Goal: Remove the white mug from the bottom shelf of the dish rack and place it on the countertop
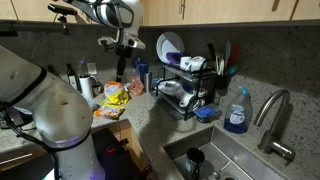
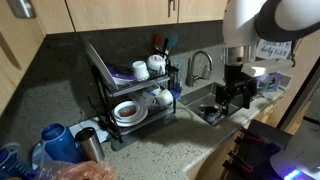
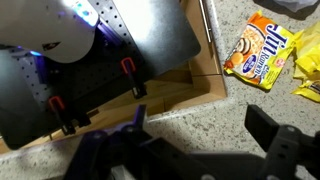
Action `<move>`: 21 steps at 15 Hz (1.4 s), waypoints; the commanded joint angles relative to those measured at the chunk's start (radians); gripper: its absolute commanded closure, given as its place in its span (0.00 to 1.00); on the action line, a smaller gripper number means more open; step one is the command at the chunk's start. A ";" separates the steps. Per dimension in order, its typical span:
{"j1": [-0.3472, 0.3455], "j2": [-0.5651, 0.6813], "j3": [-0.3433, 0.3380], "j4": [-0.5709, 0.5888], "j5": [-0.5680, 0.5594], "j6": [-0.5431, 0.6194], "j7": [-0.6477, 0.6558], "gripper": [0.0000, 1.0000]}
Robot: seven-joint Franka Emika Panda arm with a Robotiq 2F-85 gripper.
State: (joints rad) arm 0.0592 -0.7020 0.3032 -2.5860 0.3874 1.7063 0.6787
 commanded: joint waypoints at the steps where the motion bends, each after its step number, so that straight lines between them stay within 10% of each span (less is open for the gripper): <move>1: 0.020 -0.123 0.004 -0.159 0.125 0.142 0.087 0.00; 5: 0.038 -0.139 0.044 -0.232 0.238 0.353 0.183 0.00; 13: -0.140 -0.129 0.416 -0.205 0.295 0.718 0.480 0.00; 21: -0.429 -0.205 0.793 -0.201 0.235 0.740 0.823 0.00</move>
State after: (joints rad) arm -0.2842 -0.8577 1.0117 -2.7873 0.6437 2.4666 1.4135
